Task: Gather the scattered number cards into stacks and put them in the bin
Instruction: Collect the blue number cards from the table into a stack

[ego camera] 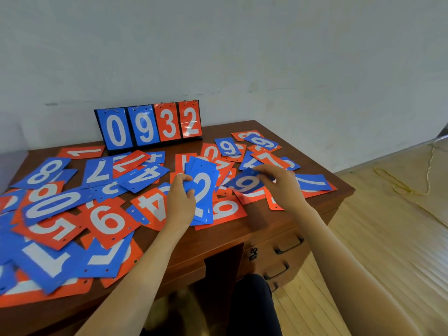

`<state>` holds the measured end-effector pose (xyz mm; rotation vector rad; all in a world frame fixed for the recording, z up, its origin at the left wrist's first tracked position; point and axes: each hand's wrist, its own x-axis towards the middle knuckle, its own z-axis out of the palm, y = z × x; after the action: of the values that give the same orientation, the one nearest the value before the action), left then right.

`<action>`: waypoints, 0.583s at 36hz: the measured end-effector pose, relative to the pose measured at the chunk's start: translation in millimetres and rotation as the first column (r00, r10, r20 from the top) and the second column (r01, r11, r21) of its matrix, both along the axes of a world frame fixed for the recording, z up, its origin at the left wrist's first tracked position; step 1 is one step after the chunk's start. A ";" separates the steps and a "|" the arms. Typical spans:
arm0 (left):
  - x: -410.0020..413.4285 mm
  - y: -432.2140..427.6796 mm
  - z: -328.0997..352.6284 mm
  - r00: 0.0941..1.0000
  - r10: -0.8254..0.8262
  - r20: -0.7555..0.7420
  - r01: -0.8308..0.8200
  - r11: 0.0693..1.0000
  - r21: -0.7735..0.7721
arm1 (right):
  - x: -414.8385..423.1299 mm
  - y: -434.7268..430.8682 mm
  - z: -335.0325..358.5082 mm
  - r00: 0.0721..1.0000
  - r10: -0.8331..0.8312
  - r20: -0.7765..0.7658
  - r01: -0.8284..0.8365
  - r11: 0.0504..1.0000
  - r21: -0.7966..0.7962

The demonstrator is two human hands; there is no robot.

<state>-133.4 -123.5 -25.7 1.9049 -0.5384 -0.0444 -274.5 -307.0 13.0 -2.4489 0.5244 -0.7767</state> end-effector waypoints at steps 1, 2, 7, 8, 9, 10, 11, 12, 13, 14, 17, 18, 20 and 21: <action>0.5 0.7 1.4 1.000 0.000 -0.002 0.000 1.000 -0.014 | 5.3 0.4 6.8 0.999 0.004 0.033 -0.005 1.000 0.002; 1.4 1.7 2.9 1.000 0.000 0.000 0.000 1.000 -0.029 | 9.9 0.7 13.9 0.998 0.014 0.060 -0.014 1.000 0.005; 10.0 6.0 12.8 0.999 -0.009 0.053 0.015 0.995 -0.103 | 23.1 -1.6 49.3 0.983 0.143 0.117 -0.161 0.972 0.173; 11.9 6.4 15.1 0.998 -0.014 0.054 0.020 0.993 -0.114 | 23.6 -1.8 54.6 0.975 0.182 0.131 -0.209 0.948 0.241; 13.2 6.6 17.1 0.998 -0.024 0.057 0.031 0.992 -0.122 | 23.7 -1.4 58.8 0.965 0.214 0.149 -0.251 0.917 0.309; 14.2 6.6 18.5 0.997 -0.037 0.061 0.044 0.991 -0.126 | 23.4 -0.9 62.0 0.959 0.232 0.164 -0.278 0.889 0.363; 15.1 6.2 19.5 0.997 -0.050 0.063 0.057 0.991 -0.123 | 22.9 -0.2 64.3 0.955 0.239 0.174 -0.290 0.871 0.397; 15.6 5.6 20.5 0.996 -0.064 0.058 0.070 0.991 -0.118 | 22.4 0.5 65.9 0.954 0.240 0.179 -0.294 0.862 0.412; 16.2 4.3 20.9 0.996 -0.083 0.044 0.087 0.990 -0.112 | 22.5 0.8 65.8 0.954 0.239 0.179 -0.294 0.857 0.424; 15.6 3.1 21.6 0.993 -0.113 0.026 0.115 0.987 -0.110 | 22.7 1.4 65.0 0.954 0.242 0.176 -0.296 0.849 0.439; 7.4 -2.7 25.1 0.968 -0.241 -0.066 0.229 0.961 -0.156 | 26.6 2.7 53.9 0.967 0.228 0.113 -0.254 0.859 0.444; 3.1 -5.4 26.1 0.955 -0.277 -0.107 0.255 0.950 -0.180 | 28.4 2.6 48.2 0.975 0.208 0.073 -0.219 0.886 0.408; -5.6 -11.8 27.5 0.929 -0.324 -0.176 0.285 0.934 -0.216 | 31.2 3.2 37.4 0.985 0.172 0.026 -0.171 0.928 0.330; -9.4 -15.0 27.8 0.918 -0.341 -0.204 0.292 0.927 -0.235 | 31.6 3.9 33.4 0.988 0.151 0.021 -0.150 0.943 0.298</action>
<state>-142.8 -138.6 2.0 1.5722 -0.6555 -0.4162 -242.8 -303.1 46.4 -2.1787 0.4158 -0.5845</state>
